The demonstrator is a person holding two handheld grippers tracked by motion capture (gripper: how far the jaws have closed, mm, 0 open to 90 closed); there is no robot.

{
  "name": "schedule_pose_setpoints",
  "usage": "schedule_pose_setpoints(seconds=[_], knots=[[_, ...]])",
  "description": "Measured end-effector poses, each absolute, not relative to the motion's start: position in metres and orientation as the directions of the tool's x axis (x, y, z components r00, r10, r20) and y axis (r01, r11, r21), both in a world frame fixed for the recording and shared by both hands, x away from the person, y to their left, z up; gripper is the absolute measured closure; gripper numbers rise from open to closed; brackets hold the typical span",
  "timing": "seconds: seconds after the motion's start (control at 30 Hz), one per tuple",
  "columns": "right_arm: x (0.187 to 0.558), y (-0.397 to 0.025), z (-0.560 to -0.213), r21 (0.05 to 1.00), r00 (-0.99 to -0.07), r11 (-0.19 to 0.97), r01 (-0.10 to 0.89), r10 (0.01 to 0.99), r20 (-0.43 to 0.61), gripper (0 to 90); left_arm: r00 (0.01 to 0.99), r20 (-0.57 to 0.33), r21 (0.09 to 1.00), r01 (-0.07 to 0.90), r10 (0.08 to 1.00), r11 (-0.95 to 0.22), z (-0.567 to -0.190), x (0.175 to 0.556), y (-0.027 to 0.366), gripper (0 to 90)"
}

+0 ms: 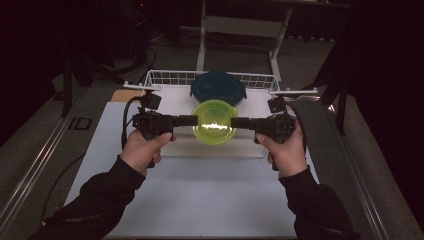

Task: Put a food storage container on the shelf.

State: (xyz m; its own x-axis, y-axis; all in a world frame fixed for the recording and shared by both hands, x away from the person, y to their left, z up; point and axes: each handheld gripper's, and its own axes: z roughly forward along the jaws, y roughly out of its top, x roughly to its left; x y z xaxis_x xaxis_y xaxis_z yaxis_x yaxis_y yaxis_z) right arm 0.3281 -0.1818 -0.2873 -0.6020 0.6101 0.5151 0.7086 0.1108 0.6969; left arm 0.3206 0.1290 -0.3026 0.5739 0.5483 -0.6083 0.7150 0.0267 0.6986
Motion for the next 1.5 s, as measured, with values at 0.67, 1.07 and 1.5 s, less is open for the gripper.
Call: schedule_pose_setpoints(seconds=[0.67,1.07,1.5], knots=[[0.368,-0.188,-0.245,0.720,-0.587,0.069,0.691,0.636,0.502,81.3,0.603,-0.595,0.722,0.692,0.532,0.023,-0.262,0.371,0.122,80.9],[0.398,-0.188,-0.238,0.698,-0.542,0.036,0.715,0.658,0.522,81.2,0.569,-0.602,0.700,0.714,0.560,0.027,-0.252,0.401,0.118,80.8],[0.417,-0.187,-0.241,0.655,-0.492,0.007,0.756,0.665,0.561,78.0,0.534,-0.628,0.671,0.740,0.566,0.046,-0.252,0.417,0.116,79.8]])
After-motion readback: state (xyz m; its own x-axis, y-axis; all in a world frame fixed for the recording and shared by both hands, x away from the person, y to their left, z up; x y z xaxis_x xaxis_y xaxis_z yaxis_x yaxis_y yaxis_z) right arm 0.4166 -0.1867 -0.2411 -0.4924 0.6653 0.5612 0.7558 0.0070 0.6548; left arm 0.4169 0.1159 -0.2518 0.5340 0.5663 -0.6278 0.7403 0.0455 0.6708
